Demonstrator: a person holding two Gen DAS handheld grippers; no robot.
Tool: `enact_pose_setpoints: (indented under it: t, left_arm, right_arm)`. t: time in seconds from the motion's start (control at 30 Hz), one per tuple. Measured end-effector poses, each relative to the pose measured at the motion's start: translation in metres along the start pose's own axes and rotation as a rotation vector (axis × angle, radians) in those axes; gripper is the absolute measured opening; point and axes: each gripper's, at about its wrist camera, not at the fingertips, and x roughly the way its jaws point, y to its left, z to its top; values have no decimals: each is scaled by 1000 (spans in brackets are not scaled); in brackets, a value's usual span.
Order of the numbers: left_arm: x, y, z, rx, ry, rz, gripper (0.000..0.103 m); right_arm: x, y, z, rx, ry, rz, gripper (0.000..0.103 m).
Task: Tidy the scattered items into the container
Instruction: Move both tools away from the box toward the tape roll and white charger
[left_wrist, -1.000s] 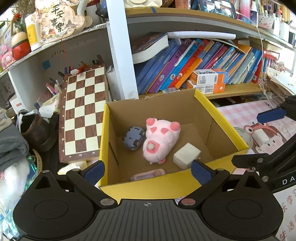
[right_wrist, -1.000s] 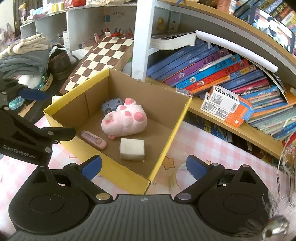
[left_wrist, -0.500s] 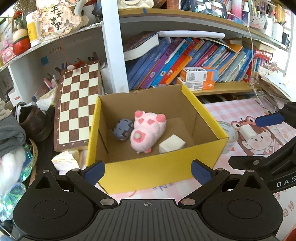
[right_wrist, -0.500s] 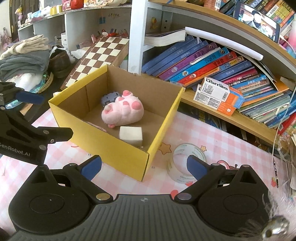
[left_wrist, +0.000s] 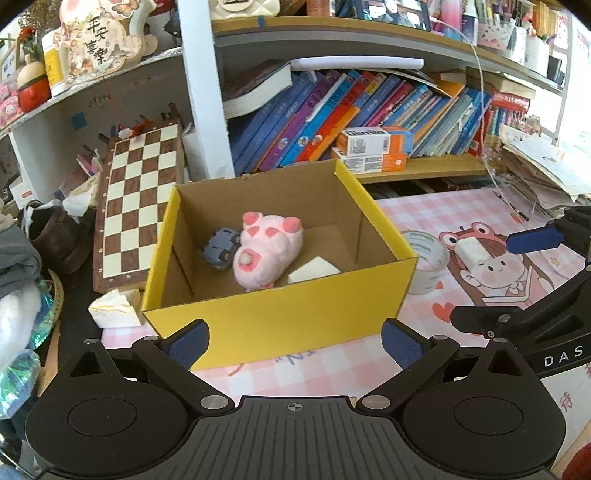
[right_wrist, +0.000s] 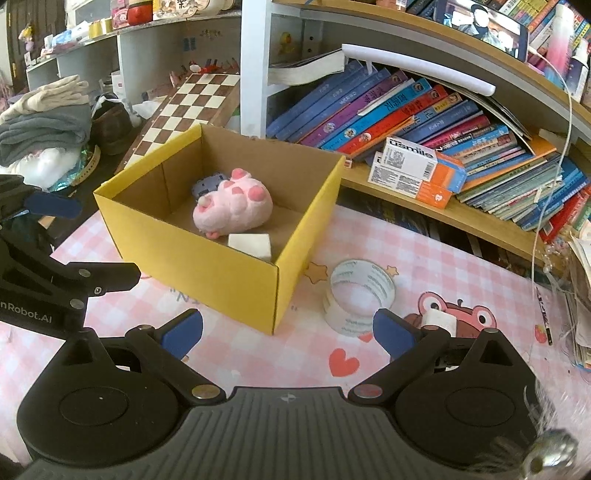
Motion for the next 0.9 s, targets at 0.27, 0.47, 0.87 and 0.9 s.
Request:
enact_pose_setpoints:
  t: [0.27, 0.47, 0.87, 0.9]
  left_arm:
    - [-2, -16, -1, 1, -3, -1, 101]
    - [-3, -32, -1, 5, -1, -3, 101]
    - [-1, -72, 2, 40, -1, -4, 101]
    - [-1, -75, 3, 43, -1, -4, 101]
  right_arm:
    - [-10, -15, -12, 13, -4, -12, 100]
    - [-16, -29, -22, 34, -4, -19, 100]
    - [-28, -64, -41, 70, -18, -35, 100]
    - [-29, -67, -43, 72, -20, -36, 100]
